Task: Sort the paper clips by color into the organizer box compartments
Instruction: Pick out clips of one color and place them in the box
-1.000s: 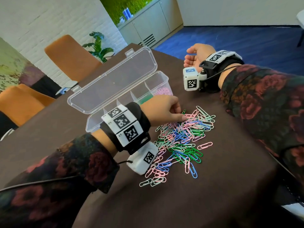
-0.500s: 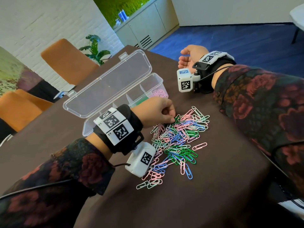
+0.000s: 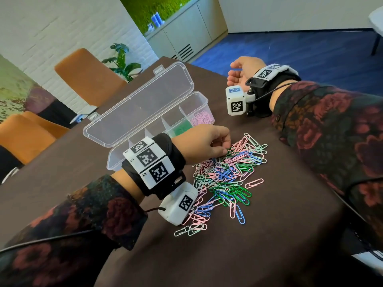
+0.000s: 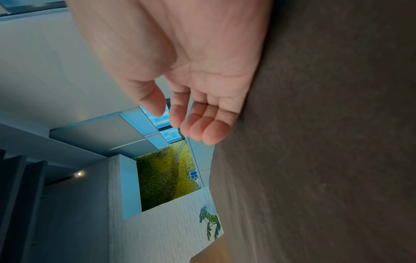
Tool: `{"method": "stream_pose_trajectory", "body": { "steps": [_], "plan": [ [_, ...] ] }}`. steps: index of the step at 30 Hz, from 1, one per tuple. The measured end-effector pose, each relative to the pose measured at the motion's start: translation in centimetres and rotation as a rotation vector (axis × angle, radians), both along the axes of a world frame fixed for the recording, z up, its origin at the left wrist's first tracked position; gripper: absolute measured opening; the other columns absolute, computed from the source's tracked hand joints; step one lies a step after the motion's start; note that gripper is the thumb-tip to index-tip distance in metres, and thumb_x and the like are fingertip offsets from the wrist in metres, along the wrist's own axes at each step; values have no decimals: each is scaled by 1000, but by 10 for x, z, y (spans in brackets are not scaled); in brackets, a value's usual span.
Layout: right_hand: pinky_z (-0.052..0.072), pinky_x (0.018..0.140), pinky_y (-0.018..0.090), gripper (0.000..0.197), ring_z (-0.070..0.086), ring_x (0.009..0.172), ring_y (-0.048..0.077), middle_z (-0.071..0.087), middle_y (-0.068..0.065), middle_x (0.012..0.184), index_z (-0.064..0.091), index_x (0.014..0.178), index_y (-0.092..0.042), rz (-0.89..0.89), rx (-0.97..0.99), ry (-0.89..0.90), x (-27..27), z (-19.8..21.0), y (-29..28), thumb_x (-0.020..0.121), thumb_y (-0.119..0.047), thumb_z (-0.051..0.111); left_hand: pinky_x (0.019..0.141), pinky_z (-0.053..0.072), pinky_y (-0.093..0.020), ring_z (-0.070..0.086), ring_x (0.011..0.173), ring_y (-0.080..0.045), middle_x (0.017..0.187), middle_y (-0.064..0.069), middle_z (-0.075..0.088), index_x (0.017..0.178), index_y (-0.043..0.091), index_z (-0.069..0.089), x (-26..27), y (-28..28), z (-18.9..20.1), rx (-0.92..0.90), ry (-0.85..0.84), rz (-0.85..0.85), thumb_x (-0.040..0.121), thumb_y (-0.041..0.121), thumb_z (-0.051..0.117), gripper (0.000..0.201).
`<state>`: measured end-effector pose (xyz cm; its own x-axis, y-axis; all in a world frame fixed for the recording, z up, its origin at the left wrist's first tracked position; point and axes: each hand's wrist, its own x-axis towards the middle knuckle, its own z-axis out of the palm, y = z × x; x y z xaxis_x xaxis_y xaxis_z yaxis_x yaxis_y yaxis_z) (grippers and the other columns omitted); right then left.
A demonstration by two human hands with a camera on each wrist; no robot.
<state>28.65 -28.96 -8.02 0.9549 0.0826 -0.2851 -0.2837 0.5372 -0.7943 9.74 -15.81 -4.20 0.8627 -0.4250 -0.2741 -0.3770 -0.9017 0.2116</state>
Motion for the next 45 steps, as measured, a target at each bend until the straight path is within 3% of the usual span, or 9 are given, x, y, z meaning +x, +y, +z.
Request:
{"method": "stream_pose_trajectory", "body": {
  "steps": [9, 14, 17, 21, 27, 31, 34, 38, 45],
  "plan": [
    [51, 56, 26, 7, 53, 55, 19, 56, 9, 69, 56, 82, -2, 15, 46, 7, 1, -1, 0, 84, -9, 52, 49, 38, -16, 42, 47, -3, 58, 5, 50, 72, 13, 52, -5, 26, 2, -654, 63, 388, 87, -5, 56, 24],
    [52, 57, 27, 9, 54, 54, 19, 56, 9, 67, 57, 81, -1, 2, 38, 4, 2, -1, -1, 84, -8, 53, 46, 43, -16, 46, 45, -5, 53, 7, 50, 68, 13, 50, -14, 40, -4, -1064, 146, 643, 72, 10, 60, 11],
    [51, 57, 27, 8, 54, 55, 19, 56, 9, 67, 56, 82, -1, 7, 31, 1, 2, -2, -1, 85, -8, 52, 48, 47, -18, 49, 48, -5, 62, 3, 50, 62, 17, 59, -14, 47, -8, -1304, 233, 700, 72, 10, 68, 15],
    [52, 57, 28, 9, 56, 57, 20, 58, 9, 68, 59, 83, -2, -4, 12, -4, 2, -2, 0, 85, -9, 53, 58, 55, -24, 65, 64, -12, 69, 0, 64, 63, 15, 69, -11, 54, -10, -1617, 425, 708, 37, 17, 94, 36],
    [50, 53, 26, 8, 55, 56, 20, 58, 8, 69, 58, 86, -4, 0, -1, -1, 0, 0, 0, 85, -10, 53, 61, 57, -29, 68, 69, -20, 78, -8, 67, 66, 9, 66, -12, 52, -12, -1769, 498, 699, 34, 9, 93, 43],
    [50, 54, 27, 8, 55, 56, 20, 57, 9, 68, 57, 82, -2, 1, 4, 1, 1, 0, -1, 84, -9, 53, 41, 38, -17, 43, 46, -7, 61, 3, 48, 74, 15, 50, -12, 47, -7, -1586, 457, 674, 60, 6, 78, 33],
    [51, 54, 27, 8, 55, 55, 19, 57, 9, 69, 58, 85, -3, -1, 8, 0, 1, 0, -1, 85, -9, 53, 42, 20, -15, 30, 43, -4, 56, 7, 37, 72, 19, 47, -13, 40, -2, -1060, 220, 565, 77, 15, 57, 12],
    [49, 53, 26, 9, 53, 56, 18, 55, 8, 71, 56, 82, -7, 13, 24, -16, -1, 0, 0, 87, -11, 50, 48, 29, -13, 34, 45, -2, 47, 14, 39, 84, 20, 60, -9, 30, 8, -343, 57, 263, 85, 14, 68, 10],
    [51, 54, 27, 10, 55, 56, 19, 57, 8, 69, 58, 84, -5, 7, 9, -19, 0, -1, -1, 87, -12, 52, 51, 29, -15, 41, 47, -1, 51, 10, 39, 85, 18, 59, 4, 12, 10, 143, -5, 107, 83, 20, 70, 12]
  ]
}}
